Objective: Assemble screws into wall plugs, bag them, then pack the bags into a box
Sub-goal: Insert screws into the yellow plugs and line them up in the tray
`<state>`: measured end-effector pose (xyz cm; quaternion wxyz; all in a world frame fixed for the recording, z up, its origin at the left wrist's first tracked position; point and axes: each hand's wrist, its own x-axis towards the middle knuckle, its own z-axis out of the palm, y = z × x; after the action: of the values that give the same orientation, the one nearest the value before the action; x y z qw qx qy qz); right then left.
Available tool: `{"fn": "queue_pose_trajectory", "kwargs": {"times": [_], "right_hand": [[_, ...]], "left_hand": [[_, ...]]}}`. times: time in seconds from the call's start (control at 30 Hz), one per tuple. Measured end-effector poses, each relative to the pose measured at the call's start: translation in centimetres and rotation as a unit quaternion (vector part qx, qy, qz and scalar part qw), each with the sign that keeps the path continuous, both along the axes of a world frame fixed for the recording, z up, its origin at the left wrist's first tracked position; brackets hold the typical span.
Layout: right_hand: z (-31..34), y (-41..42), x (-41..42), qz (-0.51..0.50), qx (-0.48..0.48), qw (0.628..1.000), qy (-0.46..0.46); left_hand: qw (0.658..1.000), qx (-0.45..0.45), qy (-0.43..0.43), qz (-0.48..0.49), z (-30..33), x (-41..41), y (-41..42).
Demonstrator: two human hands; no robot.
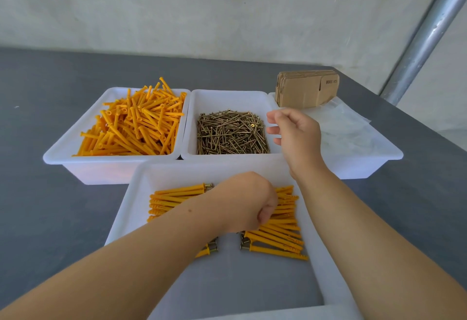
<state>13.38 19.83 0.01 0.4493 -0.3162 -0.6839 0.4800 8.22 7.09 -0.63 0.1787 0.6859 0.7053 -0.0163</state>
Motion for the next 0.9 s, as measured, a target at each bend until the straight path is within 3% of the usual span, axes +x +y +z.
{"fn": "queue_pose_trajectory", "kwargs": {"times": [0.2,0.3,0.67,0.77,0.83,0.9], "right_hand": [[-0.2,0.0,0.0,0.004,0.002,1.000,-0.007],[-0.3,0.1,-0.1,0.004,0.002,1.000,-0.010],[-0.9,0.3,-0.5,0.018,0.007,0.999,-0.042],[-0.9,0.5,-0.6,0.014,0.037,0.997,-0.067],[-1.1,0.7,-0.8,0.021,0.093,0.986,-0.133],[-1.5,0.7,-1.2,0.042,0.146,0.958,-0.243]], "left_hand": [[0.997,-0.001,0.082,-0.006,-0.5,0.4,0.4],[0.994,0.042,0.104,-0.014,-0.6,0.3,0.3],[0.989,0.105,-0.092,0.053,0.6,-2.1,-0.9],[0.944,0.274,-0.122,0.134,1.0,-4.6,-1.3],[0.880,0.402,-0.072,0.241,1.2,-7.3,-1.8],[0.817,0.456,-0.014,0.354,1.1,-10.4,-2.6]]}}
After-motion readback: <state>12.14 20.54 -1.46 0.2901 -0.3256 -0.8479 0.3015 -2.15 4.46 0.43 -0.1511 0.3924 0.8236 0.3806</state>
